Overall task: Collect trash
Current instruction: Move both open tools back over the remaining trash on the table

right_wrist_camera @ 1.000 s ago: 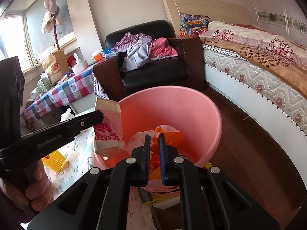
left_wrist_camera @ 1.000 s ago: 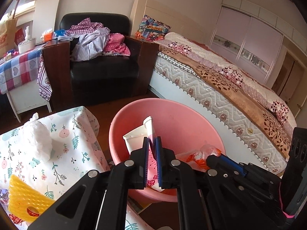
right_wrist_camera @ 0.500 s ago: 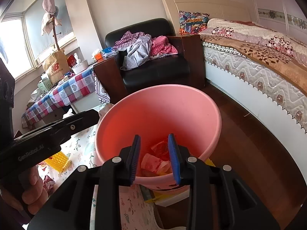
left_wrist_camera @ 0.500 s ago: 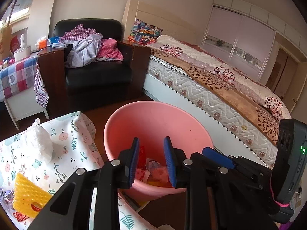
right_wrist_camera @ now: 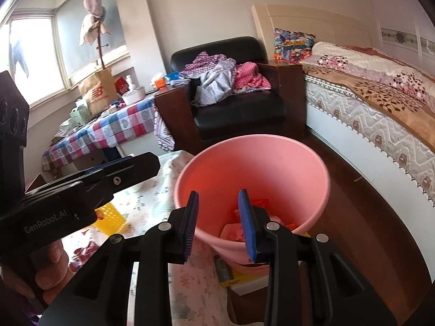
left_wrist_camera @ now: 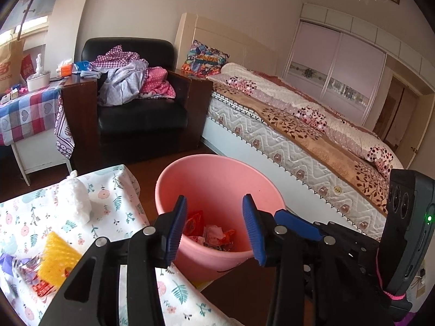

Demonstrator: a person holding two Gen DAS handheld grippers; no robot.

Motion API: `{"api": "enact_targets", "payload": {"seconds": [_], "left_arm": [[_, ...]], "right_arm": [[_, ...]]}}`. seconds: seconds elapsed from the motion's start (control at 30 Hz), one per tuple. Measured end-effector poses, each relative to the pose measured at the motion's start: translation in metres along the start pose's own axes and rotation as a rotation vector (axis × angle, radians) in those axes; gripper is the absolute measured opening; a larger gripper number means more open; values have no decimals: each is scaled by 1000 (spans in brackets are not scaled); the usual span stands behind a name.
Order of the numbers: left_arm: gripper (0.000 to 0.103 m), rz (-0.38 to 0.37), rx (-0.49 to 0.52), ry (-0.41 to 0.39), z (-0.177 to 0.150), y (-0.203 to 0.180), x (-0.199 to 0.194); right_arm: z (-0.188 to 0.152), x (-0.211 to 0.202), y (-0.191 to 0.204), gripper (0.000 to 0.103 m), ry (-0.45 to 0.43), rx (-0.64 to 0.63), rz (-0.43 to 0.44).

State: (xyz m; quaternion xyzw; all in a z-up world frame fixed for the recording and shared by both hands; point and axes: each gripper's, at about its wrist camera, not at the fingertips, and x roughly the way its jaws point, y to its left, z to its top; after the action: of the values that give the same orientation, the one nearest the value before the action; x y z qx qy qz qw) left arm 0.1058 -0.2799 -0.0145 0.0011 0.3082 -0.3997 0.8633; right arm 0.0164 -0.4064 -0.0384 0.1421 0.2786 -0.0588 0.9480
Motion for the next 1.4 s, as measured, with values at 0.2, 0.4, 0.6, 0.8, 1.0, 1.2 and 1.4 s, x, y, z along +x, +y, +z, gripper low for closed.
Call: {"api": "enact_targets", "payload": {"seconds": [0.2,0.4,0.6,0.8,1.0,1.2,1.4], "left_arm": [[42,1,-12,-27,-4,5,-29],[42,16,-14,-40,-14,18,-59],[43,45,-27,-33,-31,38,-85],[43,91,-36,-17,-55,65,-113],[43,147,-56,11,-84,94,-140],[43,182,-85,60,-113,117,-159],[43,202,-109,109,-136,126,-165]], "right_arm": [[-2,-11,21,51,-9,-42,37],[-9,-17,47,51,-5,-107,67],[-13,-17,70,51,9,-143,101],[-21,-18,88,51,29,-176,126],[-28,-16,100,51,56,-196,151],[-32,-14,110,51,77,-221,170],[-34,-11,116,51,91,-231,180]]}}
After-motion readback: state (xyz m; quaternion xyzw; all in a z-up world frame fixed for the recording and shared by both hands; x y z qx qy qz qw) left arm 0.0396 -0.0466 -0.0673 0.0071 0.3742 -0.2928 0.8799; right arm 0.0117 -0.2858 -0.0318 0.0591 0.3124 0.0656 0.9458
